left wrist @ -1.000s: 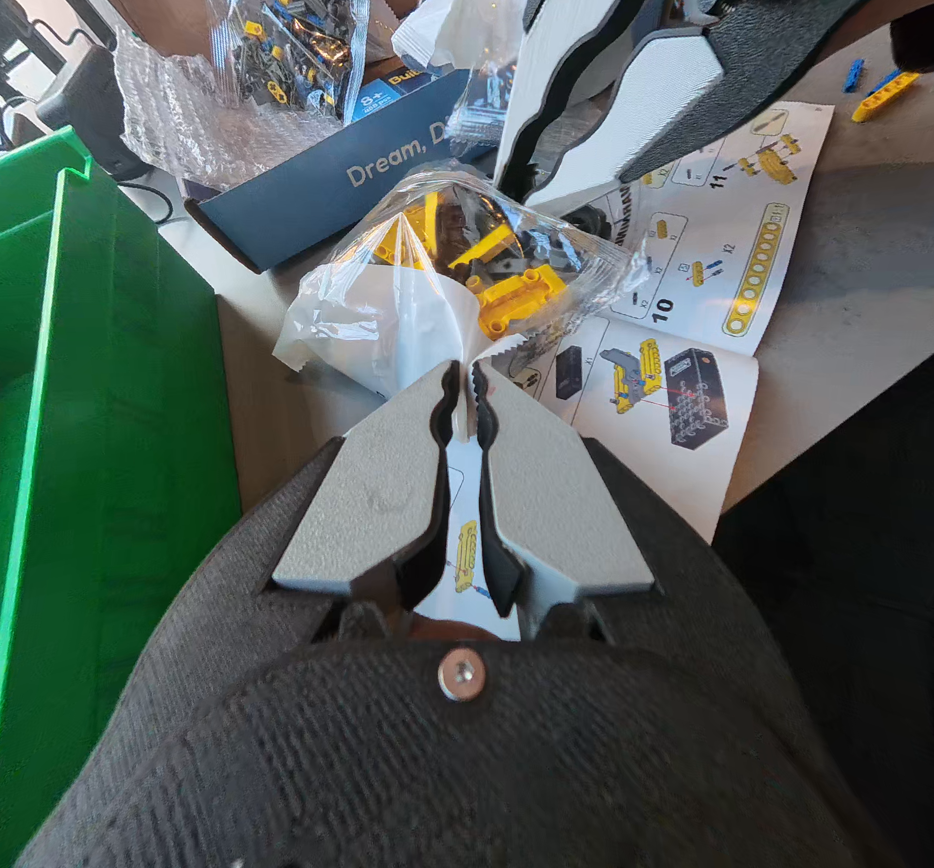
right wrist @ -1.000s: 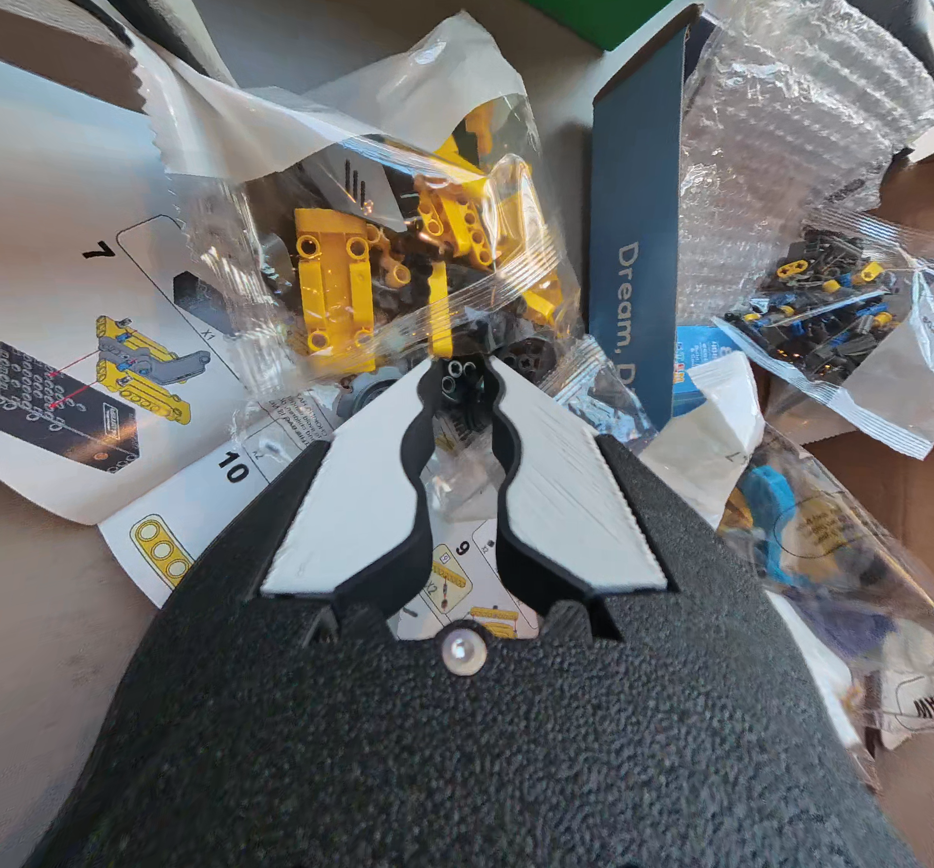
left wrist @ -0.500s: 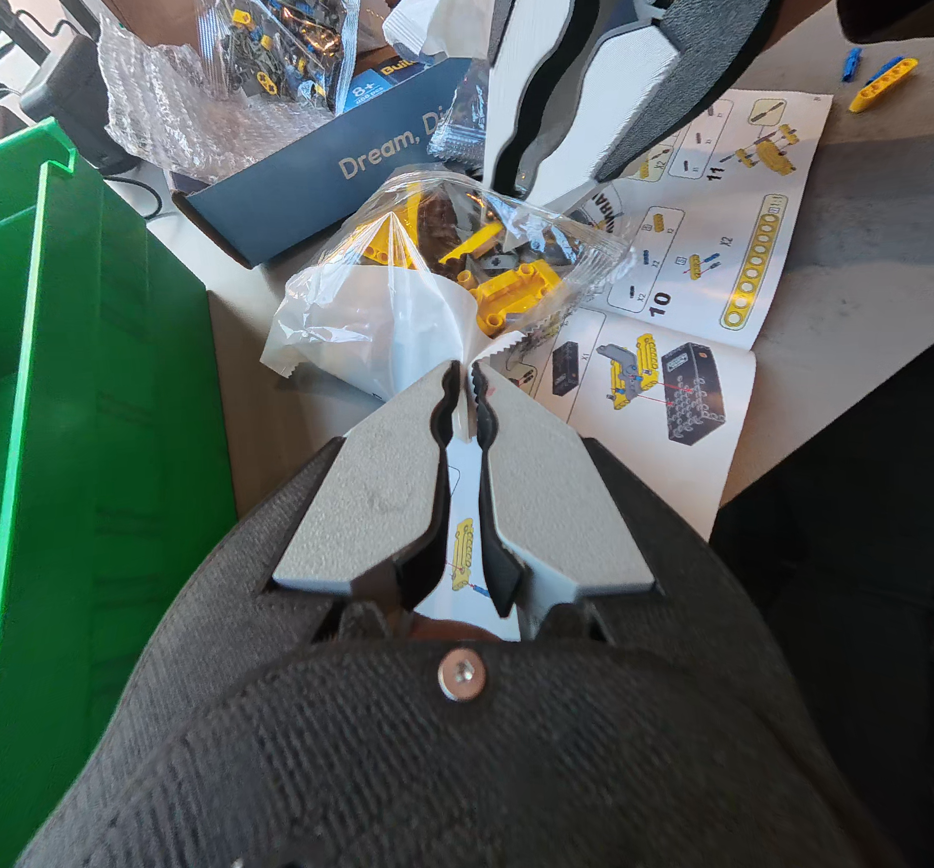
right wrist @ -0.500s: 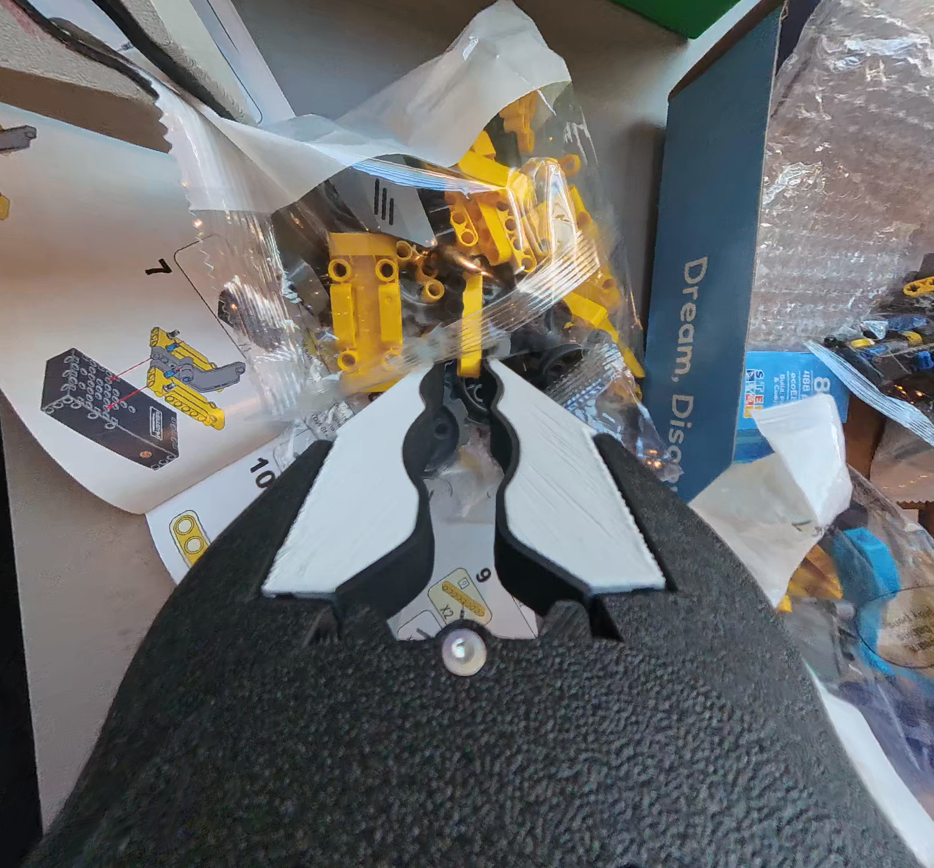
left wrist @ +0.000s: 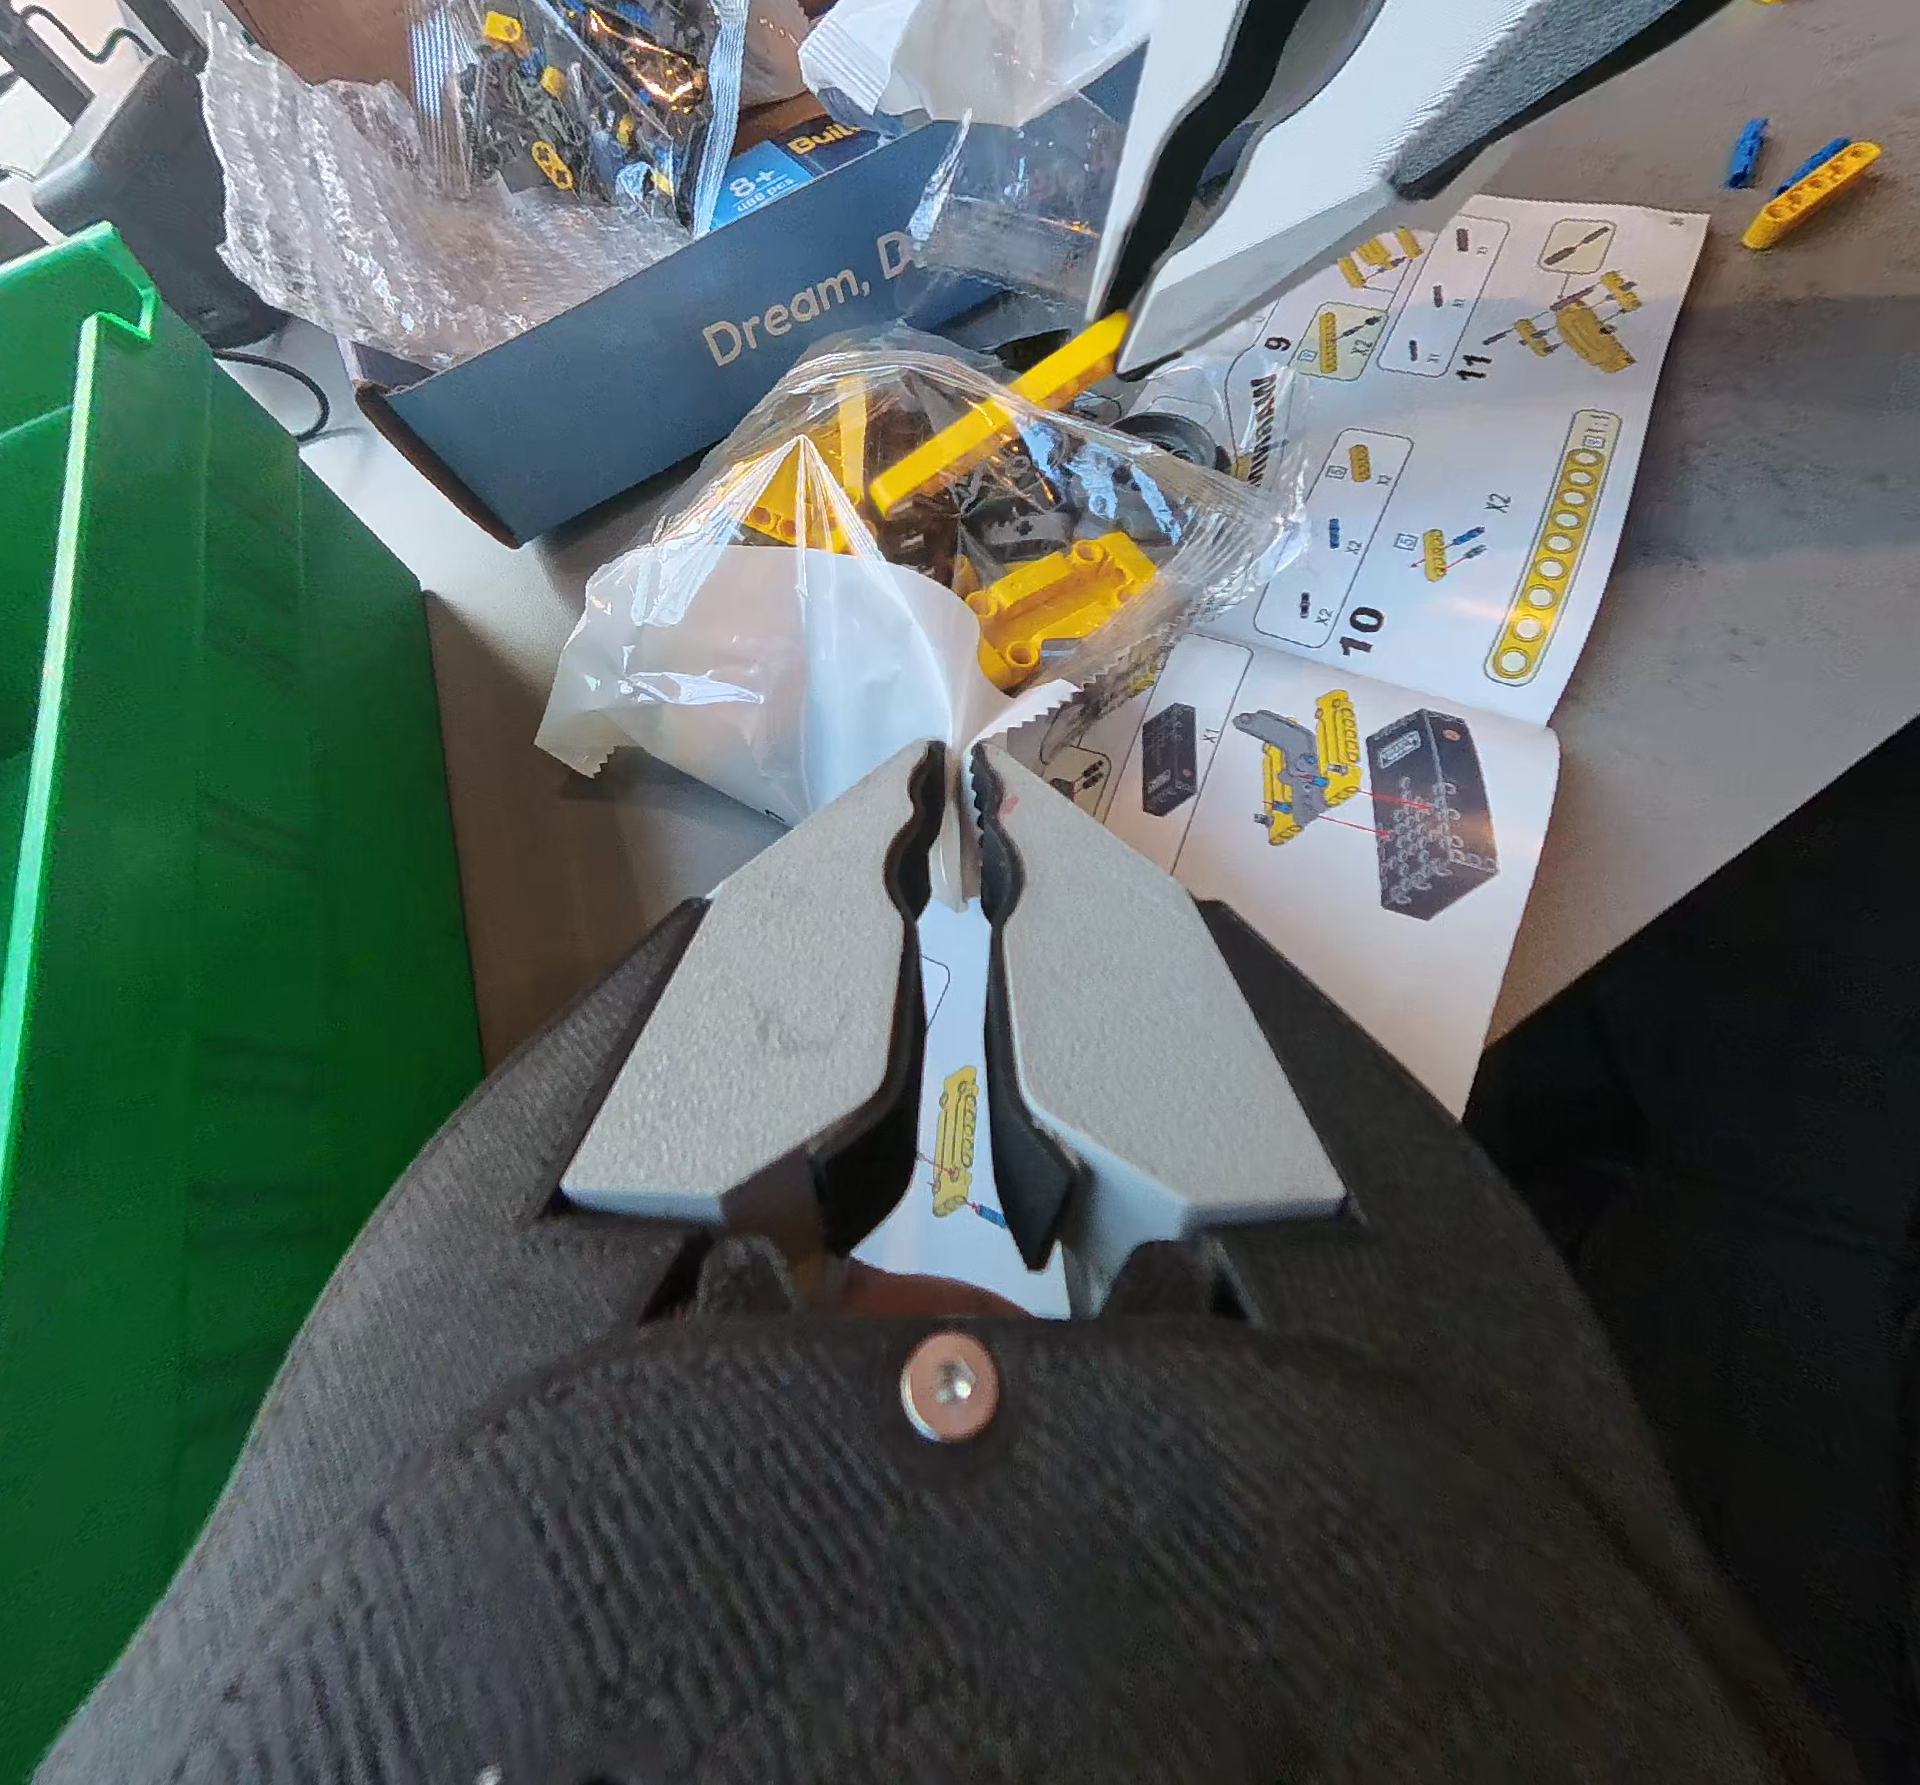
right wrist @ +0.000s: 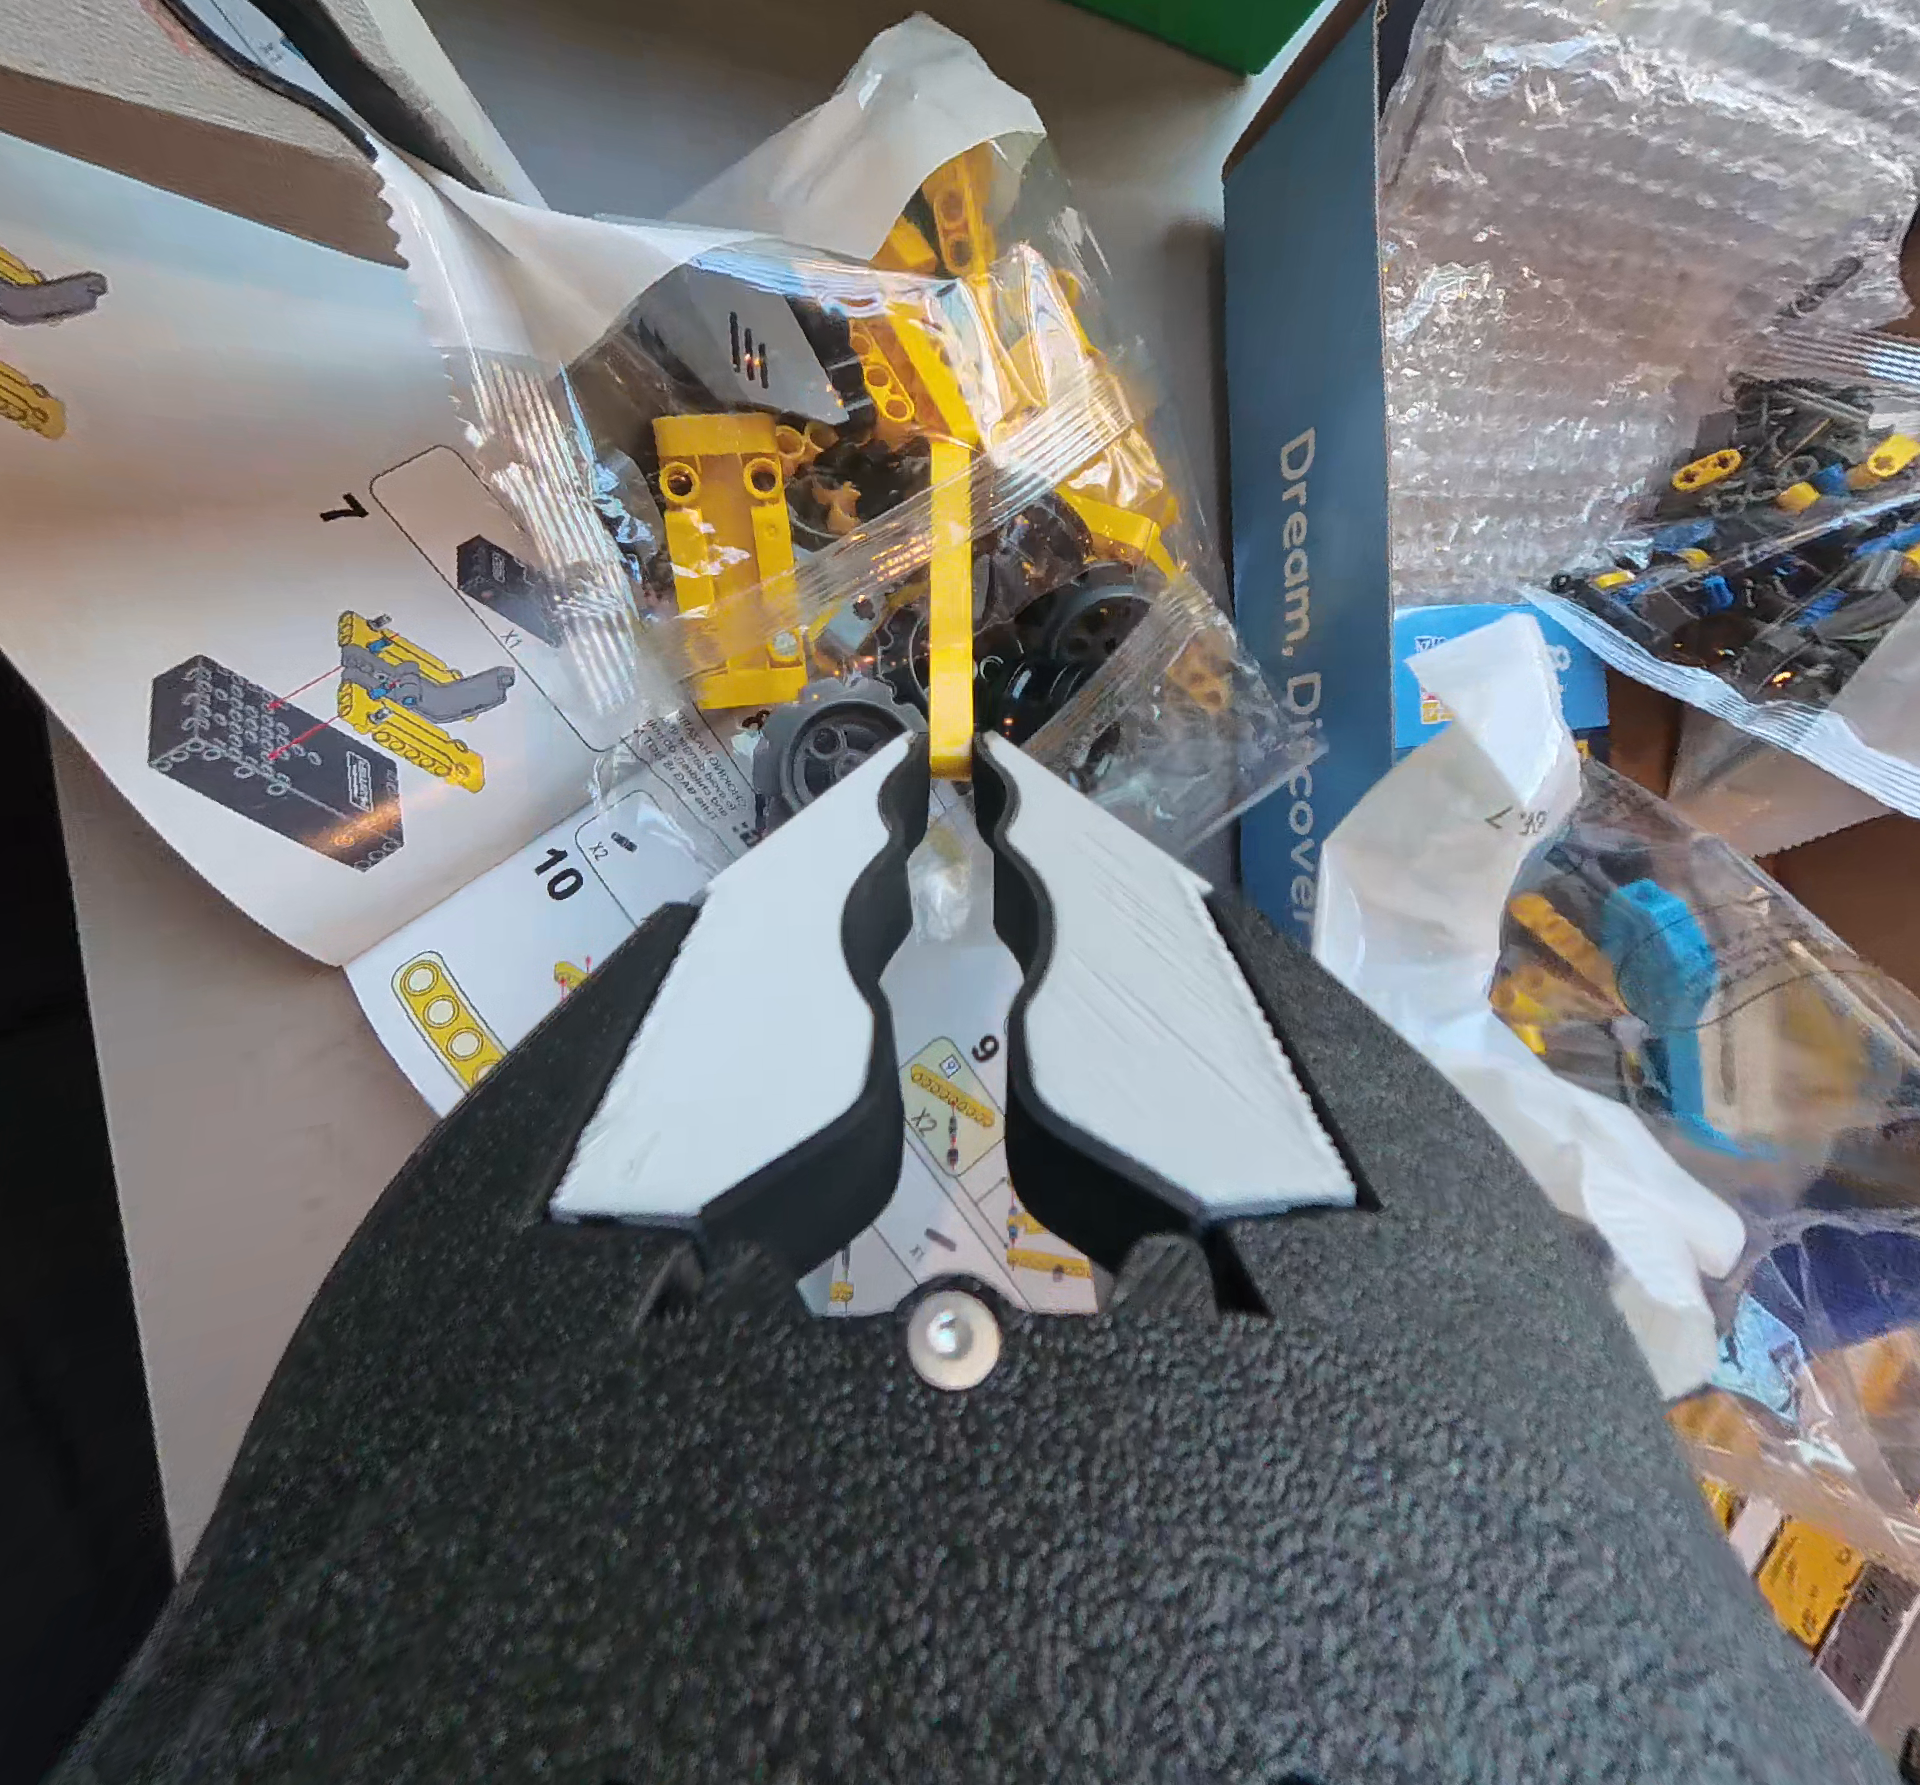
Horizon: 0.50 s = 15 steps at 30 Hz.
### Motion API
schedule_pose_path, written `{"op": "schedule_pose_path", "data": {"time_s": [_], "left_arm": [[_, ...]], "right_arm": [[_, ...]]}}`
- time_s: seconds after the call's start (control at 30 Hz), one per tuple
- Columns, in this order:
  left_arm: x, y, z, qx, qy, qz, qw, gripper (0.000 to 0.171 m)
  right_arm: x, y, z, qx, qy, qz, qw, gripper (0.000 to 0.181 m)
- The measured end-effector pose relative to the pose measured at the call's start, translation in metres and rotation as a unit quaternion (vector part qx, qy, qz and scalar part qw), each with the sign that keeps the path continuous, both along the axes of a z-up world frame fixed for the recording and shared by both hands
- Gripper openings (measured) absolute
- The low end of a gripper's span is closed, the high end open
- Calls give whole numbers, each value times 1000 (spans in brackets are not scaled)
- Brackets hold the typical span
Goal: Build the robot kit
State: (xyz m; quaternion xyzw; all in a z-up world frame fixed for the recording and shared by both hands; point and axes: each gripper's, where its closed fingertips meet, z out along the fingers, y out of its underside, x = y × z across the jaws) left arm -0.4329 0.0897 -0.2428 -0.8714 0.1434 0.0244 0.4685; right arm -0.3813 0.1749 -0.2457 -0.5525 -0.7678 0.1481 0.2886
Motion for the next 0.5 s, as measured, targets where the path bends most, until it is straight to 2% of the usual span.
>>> {"op": "schedule_pose_path", "data": {"time_s": [0.17, 0.3, 0.37, 0.5], "left_arm": [[0, 1, 3, 4, 8, 1, 1000, 1], [3, 2, 5, 9, 10, -2, 1000, 1], [3, 2, 6, 11, 12, -1, 1000, 1], [3, 4, 13, 31, 1, 3, 1000, 0]], "right_arm": [[-1, -1, -1, -9, 13, -7, 1000, 7], [0, -16, -5, -48, 11, 15, 999, 10], [1, -7, -1, -13, 17, -1, 1000, 20], [5, 13, 28, 41, 71, -47, 996, 24]]}}
